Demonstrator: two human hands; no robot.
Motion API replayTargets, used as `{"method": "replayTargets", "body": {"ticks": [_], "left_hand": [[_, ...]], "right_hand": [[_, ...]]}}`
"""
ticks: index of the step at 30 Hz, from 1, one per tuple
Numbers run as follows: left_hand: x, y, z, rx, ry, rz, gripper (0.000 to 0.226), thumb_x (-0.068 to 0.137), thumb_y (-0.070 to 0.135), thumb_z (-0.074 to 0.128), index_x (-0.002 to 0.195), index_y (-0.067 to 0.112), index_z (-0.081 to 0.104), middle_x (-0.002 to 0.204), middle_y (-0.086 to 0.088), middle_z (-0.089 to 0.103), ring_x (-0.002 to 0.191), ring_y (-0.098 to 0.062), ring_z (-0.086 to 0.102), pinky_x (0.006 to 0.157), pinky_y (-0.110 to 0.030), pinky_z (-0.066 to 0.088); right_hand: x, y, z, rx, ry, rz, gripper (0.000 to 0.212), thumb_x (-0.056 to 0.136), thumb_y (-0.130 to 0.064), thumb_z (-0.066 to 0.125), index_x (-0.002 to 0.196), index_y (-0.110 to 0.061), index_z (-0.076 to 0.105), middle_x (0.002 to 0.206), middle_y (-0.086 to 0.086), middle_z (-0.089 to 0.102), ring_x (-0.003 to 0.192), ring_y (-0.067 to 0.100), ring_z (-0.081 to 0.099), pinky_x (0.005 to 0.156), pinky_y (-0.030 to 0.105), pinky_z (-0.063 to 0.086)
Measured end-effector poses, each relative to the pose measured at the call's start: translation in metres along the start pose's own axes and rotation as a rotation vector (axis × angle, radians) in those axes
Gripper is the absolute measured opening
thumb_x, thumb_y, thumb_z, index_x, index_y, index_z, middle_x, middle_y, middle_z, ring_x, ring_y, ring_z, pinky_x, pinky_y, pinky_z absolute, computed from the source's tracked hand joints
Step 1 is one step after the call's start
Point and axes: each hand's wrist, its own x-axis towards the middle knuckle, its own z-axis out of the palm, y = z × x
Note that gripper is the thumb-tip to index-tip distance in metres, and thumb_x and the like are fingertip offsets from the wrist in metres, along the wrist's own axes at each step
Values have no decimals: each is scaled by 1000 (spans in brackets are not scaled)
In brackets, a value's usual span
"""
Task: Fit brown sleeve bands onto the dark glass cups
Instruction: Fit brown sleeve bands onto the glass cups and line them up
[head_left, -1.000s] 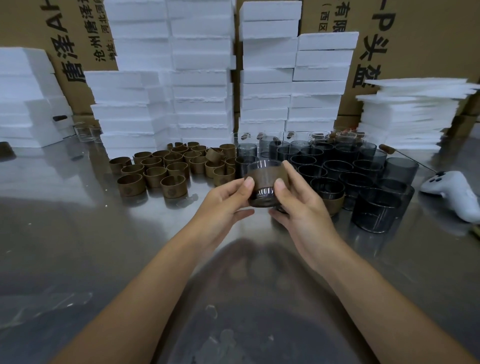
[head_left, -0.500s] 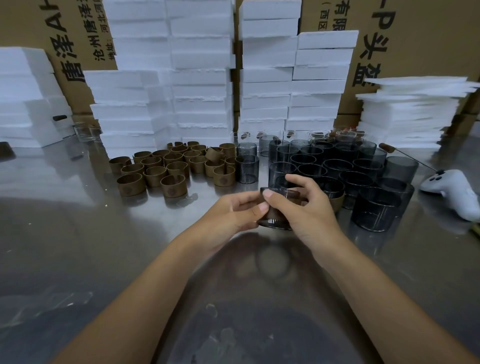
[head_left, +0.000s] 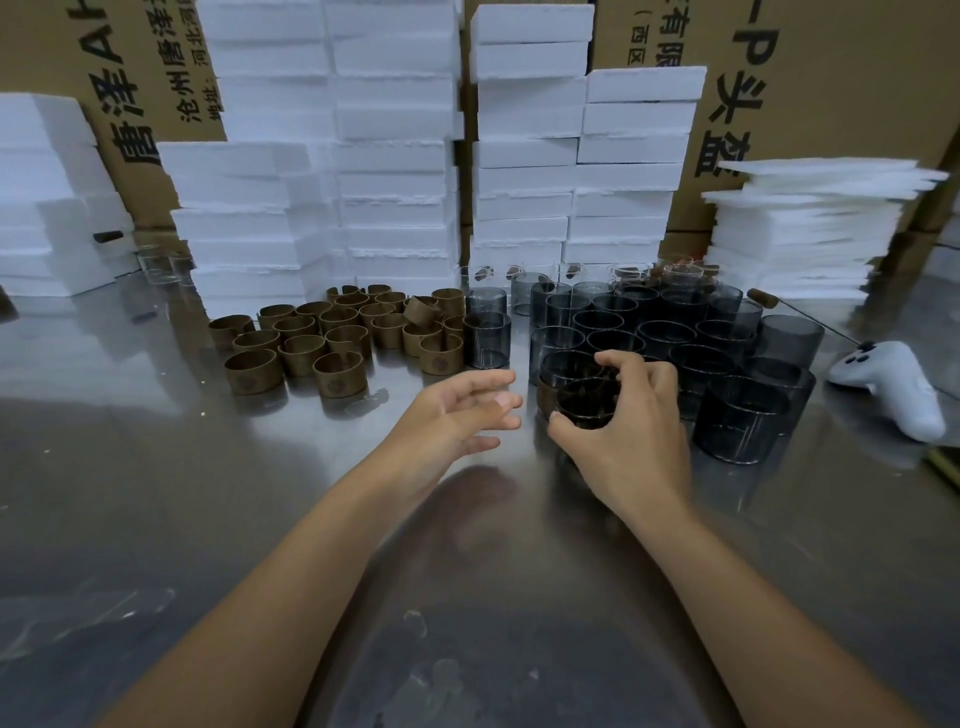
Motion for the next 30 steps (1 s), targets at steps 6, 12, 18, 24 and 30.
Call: {"method": "replayTargets", "body": {"ticks": [6, 12, 18, 24, 30], "left_hand": [[-1, 1, 0, -8, -1, 14, 20, 91, 17, 60, 109, 27, 64, 91, 10, 73, 93, -12, 69, 86, -29, 51], [-1, 1, 0, -9, 1, 25, 20, 92, 18, 60, 109, 27, 63, 90, 10, 73, 91, -10, 69, 84, -26, 52], [0, 1, 0, -5, 11, 20, 20, 92, 16, 59, 109, 26, 64, 91, 8, 73, 91, -11, 69, 84, -27, 52], [0, -1, -1, 7, 25, 19, 19, 90, 15, 61, 105, 28, 64, 87, 9, 74, 89, -11, 69, 80, -25, 51], [-1, -5, -7, 7, 73, -2, 19, 92, 14, 58, 105, 27, 64, 87, 8, 73, 85, -9, 70, 77, -23, 53]], "right_hand": [[4, 3, 1, -141, -14, -197, 61, 82, -37, 69, 136, -21, 46, 130, 1, 48, 119, 21, 46, 96, 34, 36], [9, 9, 0, -334, -27, -184, 60, 90, -49, 56, 141, -19, 42, 136, 1, 53, 136, 20, 26, 107, 36, 16], [13, 10, 2, -426, -127, -160, 59, 99, -44, 39, 150, -19, 22, 157, 0, 28, 148, 15, -3, 116, 50, -5], [13, 12, -1, -433, -21, -58, 71, 92, -56, 46, 149, -19, 26, 154, 3, 30, 148, 20, 7, 116, 52, 3], [9, 14, -14, -337, 143, -73, 48, 94, -41, 54, 133, -14, 50, 134, 9, 49, 137, 26, 29, 114, 50, 16]]}}
